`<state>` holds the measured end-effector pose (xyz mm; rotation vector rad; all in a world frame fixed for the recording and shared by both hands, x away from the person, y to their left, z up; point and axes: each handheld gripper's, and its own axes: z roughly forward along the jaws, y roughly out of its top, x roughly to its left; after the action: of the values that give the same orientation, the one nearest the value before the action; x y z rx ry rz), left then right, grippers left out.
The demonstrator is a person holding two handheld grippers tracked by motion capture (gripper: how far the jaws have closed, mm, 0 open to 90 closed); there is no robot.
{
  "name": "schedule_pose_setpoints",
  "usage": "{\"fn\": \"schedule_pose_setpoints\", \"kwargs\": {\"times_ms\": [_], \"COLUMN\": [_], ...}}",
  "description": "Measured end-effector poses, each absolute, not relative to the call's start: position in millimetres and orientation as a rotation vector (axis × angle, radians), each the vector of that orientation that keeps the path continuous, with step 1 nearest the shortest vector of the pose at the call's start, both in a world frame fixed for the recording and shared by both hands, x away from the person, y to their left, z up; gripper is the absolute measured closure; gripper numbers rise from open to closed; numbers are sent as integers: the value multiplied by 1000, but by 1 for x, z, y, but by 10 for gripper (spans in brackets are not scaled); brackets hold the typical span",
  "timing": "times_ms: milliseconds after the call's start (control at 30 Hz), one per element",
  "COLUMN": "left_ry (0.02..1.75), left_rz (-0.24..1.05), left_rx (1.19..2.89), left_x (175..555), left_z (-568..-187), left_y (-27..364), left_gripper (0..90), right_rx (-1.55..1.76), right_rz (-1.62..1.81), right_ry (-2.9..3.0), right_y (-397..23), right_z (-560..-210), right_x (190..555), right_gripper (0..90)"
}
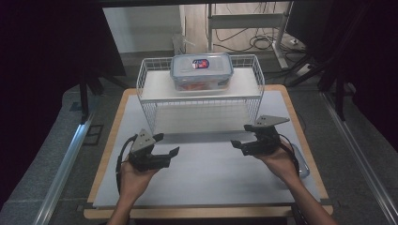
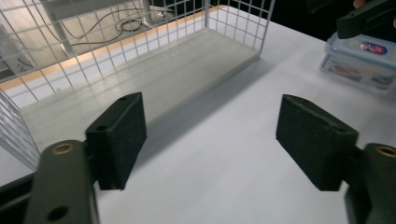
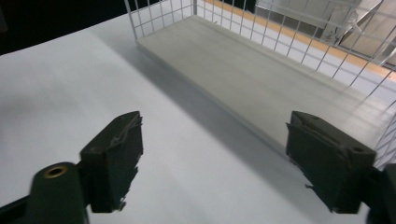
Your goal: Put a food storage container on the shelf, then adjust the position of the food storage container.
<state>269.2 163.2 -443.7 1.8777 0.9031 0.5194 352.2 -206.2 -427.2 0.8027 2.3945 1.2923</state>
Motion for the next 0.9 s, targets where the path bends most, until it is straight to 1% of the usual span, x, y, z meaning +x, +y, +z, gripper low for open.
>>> {"fn": "schedule_pose_setpoints", "kwargs": {"times_ms": [267, 500, 600, 700, 900], "left_ry": [971, 1022, 1024, 1017, 1019], "left_rz": [511, 506, 541, 583, 580], "left_rx": [1896, 1954, 1998, 2027, 2025], "left_x": [250, 236, 230, 229, 231], "left_z": [-471, -493, -498, -499, -501], "left_y": [165, 161, 157, 155, 157], "left_gripper": [121, 75, 57, 54, 55], "right_rx": [844, 835, 819, 790, 759], "right_rz": [1293, 1252, 1219, 1183, 1155], "right_ry": [2396, 2435, 2471, 2491, 2477], "right_y": [-220, -225, -222, -219, -219], "right_z": [-451, -472, -479, -483, -483], "right_x": [333, 313, 306, 303, 302], "right_gripper": [132, 116, 109, 107, 105]}}
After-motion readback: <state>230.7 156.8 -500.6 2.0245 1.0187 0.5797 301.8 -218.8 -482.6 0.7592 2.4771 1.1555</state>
